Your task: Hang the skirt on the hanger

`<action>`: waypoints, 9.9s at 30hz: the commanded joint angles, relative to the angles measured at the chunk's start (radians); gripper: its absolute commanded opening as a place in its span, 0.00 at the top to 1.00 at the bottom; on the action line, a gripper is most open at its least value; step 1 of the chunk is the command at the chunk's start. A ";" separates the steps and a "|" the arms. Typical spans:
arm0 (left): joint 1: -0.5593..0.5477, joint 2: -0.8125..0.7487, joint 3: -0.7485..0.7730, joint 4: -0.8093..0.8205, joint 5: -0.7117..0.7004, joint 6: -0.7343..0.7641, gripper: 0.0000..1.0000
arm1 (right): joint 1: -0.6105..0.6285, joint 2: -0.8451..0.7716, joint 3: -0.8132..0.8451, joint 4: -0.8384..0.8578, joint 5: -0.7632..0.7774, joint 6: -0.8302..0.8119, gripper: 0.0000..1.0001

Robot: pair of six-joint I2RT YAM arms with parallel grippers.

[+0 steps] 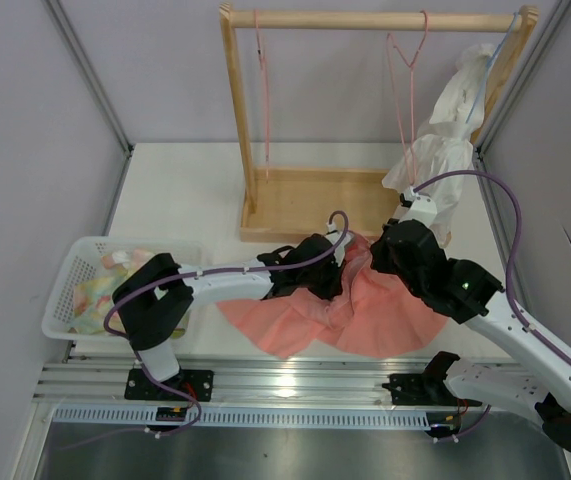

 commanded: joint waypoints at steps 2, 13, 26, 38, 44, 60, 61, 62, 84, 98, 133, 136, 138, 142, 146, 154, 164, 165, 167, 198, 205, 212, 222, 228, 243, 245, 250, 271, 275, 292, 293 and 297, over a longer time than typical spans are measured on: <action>0.002 -0.024 0.027 0.044 0.109 -0.025 1.00 | 0.006 -0.007 0.004 0.013 0.015 0.007 1.00; 0.051 -0.171 -0.026 0.111 0.227 -0.155 1.00 | 0.008 -0.011 0.047 -0.015 0.019 0.001 1.00; 0.109 -0.389 -0.156 0.272 0.295 -0.292 1.00 | 0.046 0.008 0.163 -0.032 0.027 -0.031 1.00; 0.241 -0.692 -0.262 0.390 0.330 -0.413 1.00 | 0.077 0.040 0.318 -0.055 0.059 -0.097 1.00; 0.319 -0.838 -0.291 0.386 0.310 -0.461 1.00 | 0.077 0.072 0.407 -0.065 0.065 -0.122 1.00; 0.626 -0.958 -0.230 0.445 0.318 -0.626 1.00 | -0.069 0.184 0.739 -0.119 0.041 -0.254 1.00; 0.647 -0.955 -0.228 0.450 0.330 -0.643 1.00 | -0.115 0.186 0.751 -0.121 0.024 -0.255 1.00; 0.669 -0.950 -0.227 0.465 0.342 -0.655 1.00 | -0.135 0.189 0.756 -0.124 0.007 -0.257 1.00; 0.849 -1.116 -0.588 0.337 0.356 -0.660 1.00 | -0.242 -0.030 0.279 -0.075 -0.157 -0.104 1.00; 0.749 -1.052 -0.782 0.033 0.106 -0.468 1.00 | -0.161 -0.212 -0.254 0.031 -0.222 0.113 1.00; 0.500 -0.933 -0.536 0.011 -0.012 -0.169 1.00 | -0.045 -0.089 -0.128 0.030 -0.040 0.078 1.00; 0.500 -0.912 -0.512 0.013 0.011 -0.152 1.00 | -0.064 -0.060 -0.068 0.039 -0.043 0.042 1.00; 0.500 -0.898 -0.500 0.016 0.005 -0.149 1.00 | -0.068 -0.047 -0.044 0.050 -0.053 0.029 1.00; 0.500 -0.880 -0.478 -0.005 -0.076 -0.163 1.00 | -0.072 -0.008 0.025 0.074 -0.050 -0.004 1.00; 0.502 -0.838 -0.443 -0.019 -0.142 -0.165 1.00 | -0.087 0.022 0.070 0.080 -0.045 -0.037 1.00; 0.508 -0.657 -0.414 0.028 -0.080 -0.172 1.00 | -0.121 0.034 -0.051 0.140 -0.112 -0.015 1.00; 0.508 -0.654 -0.300 0.067 -0.052 -0.129 0.58 | -0.157 0.101 -0.059 0.212 -0.172 -0.050 1.00; 0.508 -0.668 -0.280 0.036 -0.060 -0.117 0.55 | -0.158 0.107 -0.054 0.214 -0.177 -0.053 1.00; 0.508 -0.683 -0.250 -0.013 -0.067 -0.099 0.52 | -0.158 0.121 -0.045 0.224 -0.183 -0.060 1.00; 0.491 -0.116 0.872 -0.085 -0.325 0.128 0.42 | -0.164 0.118 -0.047 0.263 -0.241 -0.077 1.00; 0.482 -0.005 0.950 -0.038 -0.400 0.165 0.43 | -0.166 0.114 -0.053 0.274 -0.252 -0.077 1.00; 0.463 0.053 1.007 -0.018 -0.468 0.210 0.46 | -0.167 0.111 -0.059 0.275 -0.252 -0.083 1.00; 0.460 0.091 1.036 -0.001 -0.523 0.263 0.70 | -0.173 0.111 -0.070 0.283 -0.258 -0.087 1.00; 0.460 0.076 1.011 0.053 -0.479 0.309 1.00 | -0.173 0.109 -0.070 0.283 -0.260 -0.087 1.00; 0.493 -0.094 0.737 0.330 -0.161 0.414 1.00 | -0.176 0.106 -0.070 0.281 -0.260 -0.090 1.00; 0.508 -0.097 0.734 0.318 -0.120 0.394 1.00 | -0.175 0.104 -0.070 0.274 -0.255 -0.088 1.00; 0.542 -0.126 0.705 0.292 0.050 0.366 1.00 | -0.178 0.103 -0.070 0.270 -0.255 -0.090 1.00; 0.568 -0.090 0.752 0.404 0.078 0.394 1.00 | -0.180 0.111 -0.048 0.247 -0.249 -0.102 1.00; 0.568 -0.105 0.761 0.328 0.123 0.409 1.00 | -0.181 0.111 -0.041 0.238 -0.251 -0.102 1.00; 0.583 -0.275 0.530 0.331 0.209 0.383 1.00 | -0.180 0.083 -0.064 0.220 -0.238 -0.102 1.00; 0.583 -0.278 0.539 0.330 0.222 0.385 1.00 | -0.181 0.081 -0.065 0.220 -0.238 -0.100 1.00; 0.583 -0.303 0.522 0.304 0.226 0.395 1.00 | -0.181 0.078 -0.068 0.215 -0.235 -0.102 1.00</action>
